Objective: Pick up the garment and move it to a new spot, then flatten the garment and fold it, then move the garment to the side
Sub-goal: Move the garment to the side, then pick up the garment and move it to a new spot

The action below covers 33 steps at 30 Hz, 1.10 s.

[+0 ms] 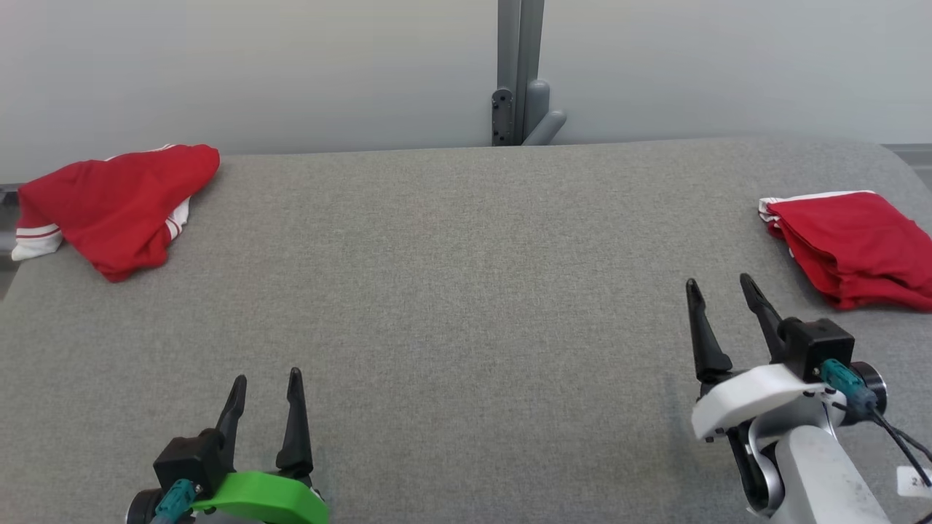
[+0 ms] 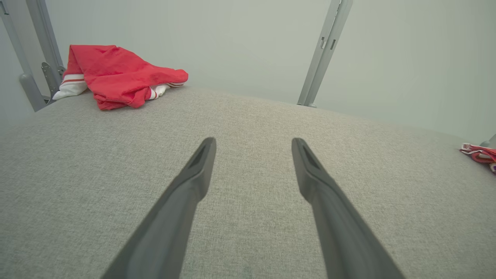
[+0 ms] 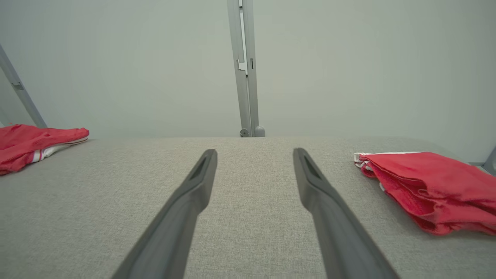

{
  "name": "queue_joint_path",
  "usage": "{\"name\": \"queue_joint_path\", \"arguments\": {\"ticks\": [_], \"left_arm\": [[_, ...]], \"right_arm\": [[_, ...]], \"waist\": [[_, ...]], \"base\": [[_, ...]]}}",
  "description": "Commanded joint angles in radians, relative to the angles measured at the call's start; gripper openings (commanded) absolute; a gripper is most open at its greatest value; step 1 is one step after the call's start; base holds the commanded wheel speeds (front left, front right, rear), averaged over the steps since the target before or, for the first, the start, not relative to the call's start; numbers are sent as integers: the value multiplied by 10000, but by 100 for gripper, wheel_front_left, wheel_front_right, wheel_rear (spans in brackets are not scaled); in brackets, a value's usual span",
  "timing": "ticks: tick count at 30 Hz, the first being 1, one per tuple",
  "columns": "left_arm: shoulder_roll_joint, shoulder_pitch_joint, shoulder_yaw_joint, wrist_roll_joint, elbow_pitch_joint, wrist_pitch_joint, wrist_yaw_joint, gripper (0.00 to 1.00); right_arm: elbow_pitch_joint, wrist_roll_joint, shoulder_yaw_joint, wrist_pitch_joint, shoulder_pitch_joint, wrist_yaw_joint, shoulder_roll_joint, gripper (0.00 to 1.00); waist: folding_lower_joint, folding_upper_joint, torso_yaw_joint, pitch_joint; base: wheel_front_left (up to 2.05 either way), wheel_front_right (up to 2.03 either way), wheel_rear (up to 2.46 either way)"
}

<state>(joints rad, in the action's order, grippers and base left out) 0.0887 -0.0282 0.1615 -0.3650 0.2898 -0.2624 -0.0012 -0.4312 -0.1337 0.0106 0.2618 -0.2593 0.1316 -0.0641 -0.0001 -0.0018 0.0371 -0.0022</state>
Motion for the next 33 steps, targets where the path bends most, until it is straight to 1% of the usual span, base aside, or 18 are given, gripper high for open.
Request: {"name": "queue_joint_path", "arguments": {"ticks": [1, 5, 8, 12, 18, 33], "left_arm": [[-17, 143, -41, 98, -29, -26, -57, 100], [-52, 208, -69, 186, -6, -27, -102, 100], [-90, 215, -56, 242, 6, -27, -172, 100], [-141, 200, -16, 328, 29, -27, -238, 100], [-190, 211, 40, 378, 98, -28, -265, 100], [-247, 86, -32, 514, 128, -28, -317, 100]], "right_arm": [[407, 101, -153, -49, 383, -18, 9, 100], [1584, 228, -253, -403, 1298, -17, 125, 100], [2327, -93, -91, -658, 1824, -17, 127, 100], [2898, -411, 58, -858, 2299, -17, 127, 100], [3102, -541, 214, -961, 2623, -17, 130, 100], [3039, -489, 237, -907, 2735, -17, 132, 100]], "waist": [[1, 18, 66, -110], [1, 18, 52, -205], [1, 18, 16, -261], [1, 18, -36, -313], [1, 18, -70, -323], [1, 18, -48, -320]], "base": [[0, 0, 0], [0, 0, 0], [0, 0, 0], [0, 0, 0], [0, 0, 0], [0, 0, 0]]}}
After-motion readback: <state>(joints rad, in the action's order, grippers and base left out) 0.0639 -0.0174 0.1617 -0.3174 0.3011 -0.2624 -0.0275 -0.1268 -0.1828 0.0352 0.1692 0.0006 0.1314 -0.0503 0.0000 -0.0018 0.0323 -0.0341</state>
